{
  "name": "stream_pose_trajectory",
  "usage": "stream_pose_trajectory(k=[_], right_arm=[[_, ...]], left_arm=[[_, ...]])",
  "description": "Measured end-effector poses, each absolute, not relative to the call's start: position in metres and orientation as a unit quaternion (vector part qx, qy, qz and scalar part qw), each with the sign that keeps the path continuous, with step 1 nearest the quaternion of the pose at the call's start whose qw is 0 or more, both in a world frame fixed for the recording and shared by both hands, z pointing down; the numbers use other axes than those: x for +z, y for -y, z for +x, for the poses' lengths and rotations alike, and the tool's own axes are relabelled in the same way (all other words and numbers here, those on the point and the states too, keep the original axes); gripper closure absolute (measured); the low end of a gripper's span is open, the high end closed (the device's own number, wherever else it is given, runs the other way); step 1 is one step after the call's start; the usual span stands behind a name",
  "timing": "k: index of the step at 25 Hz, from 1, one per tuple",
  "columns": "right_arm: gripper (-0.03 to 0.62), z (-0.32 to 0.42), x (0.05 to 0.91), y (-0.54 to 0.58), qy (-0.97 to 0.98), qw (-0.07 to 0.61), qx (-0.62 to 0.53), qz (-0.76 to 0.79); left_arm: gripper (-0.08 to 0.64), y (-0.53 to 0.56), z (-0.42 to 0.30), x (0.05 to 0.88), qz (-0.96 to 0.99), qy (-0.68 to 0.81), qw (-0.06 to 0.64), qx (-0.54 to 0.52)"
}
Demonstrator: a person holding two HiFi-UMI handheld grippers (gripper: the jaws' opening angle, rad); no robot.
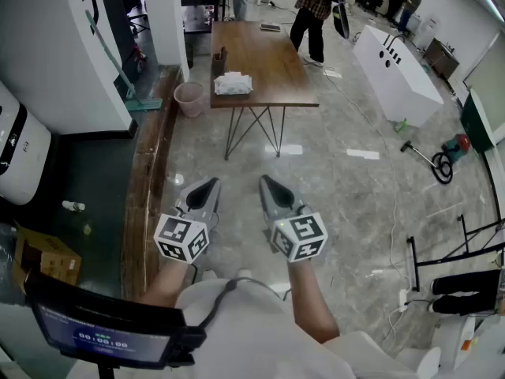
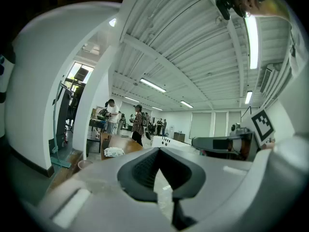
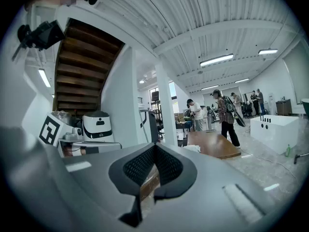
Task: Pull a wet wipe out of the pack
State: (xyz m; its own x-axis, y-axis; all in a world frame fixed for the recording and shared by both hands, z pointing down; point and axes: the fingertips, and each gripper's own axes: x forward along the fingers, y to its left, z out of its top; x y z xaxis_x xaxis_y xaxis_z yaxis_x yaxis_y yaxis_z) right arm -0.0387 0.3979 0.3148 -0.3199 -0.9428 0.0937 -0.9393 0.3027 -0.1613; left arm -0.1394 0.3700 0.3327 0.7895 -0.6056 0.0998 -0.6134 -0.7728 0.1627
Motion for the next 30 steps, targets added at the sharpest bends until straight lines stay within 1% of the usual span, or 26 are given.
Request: stream_pose_trajectory(k=[8,12,23,30], right_arm=[[0.583,-0.029,0.309,-0.393,-0.809,0.005,-0.095,-0.580],[0.583,-0.024,0.308,-0.390,-0.814,0.015,-0.104,-0.571],[0.583,0.007,0.341,-0.401,-0.824,0.013,-0.121,-0.553],[0.583,0.018,0.347,-0.404,-0.831,0.012,-0.125,-0.541]], left_arm=[[0.555,-0.364,-0.127,0.324,0.941,0.325,0.091,0.023],[0.555,-0.362,-0.121,0.322,0.940,0.327,0.094,0.027],[0.555,-0.374,-0.088,0.348,0.937,0.335,0.094,0.037],[0.555,-0.378,-0.074,0.352,0.935,0.338,0.095,0.042]])
